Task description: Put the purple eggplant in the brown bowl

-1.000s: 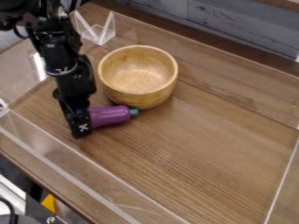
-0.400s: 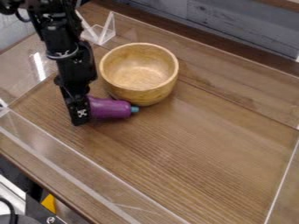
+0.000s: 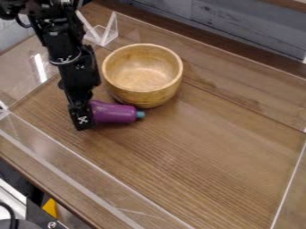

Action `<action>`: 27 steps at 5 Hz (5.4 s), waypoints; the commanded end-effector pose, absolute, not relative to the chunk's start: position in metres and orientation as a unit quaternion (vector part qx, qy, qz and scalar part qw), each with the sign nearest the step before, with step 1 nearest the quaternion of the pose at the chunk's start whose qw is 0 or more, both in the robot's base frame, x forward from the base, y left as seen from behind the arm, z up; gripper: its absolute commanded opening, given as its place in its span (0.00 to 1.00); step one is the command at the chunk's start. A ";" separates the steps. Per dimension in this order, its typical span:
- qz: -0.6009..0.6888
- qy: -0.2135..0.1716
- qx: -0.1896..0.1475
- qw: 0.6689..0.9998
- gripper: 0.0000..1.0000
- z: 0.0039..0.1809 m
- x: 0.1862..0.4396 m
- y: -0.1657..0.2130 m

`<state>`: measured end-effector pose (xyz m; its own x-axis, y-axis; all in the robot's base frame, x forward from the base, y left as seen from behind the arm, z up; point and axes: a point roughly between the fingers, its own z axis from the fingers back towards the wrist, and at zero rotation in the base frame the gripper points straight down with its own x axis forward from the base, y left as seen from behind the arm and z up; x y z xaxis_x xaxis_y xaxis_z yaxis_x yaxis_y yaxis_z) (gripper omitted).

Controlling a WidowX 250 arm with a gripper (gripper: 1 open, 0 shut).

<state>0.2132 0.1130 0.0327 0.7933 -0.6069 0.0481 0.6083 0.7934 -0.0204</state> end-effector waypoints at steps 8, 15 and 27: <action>-0.220 -0.029 -0.015 0.975 0.00 0.028 0.208 0.081; -0.218 -0.061 0.023 0.974 1.00 0.091 0.254 0.079; -0.270 -0.088 0.016 0.959 0.00 0.063 0.292 0.061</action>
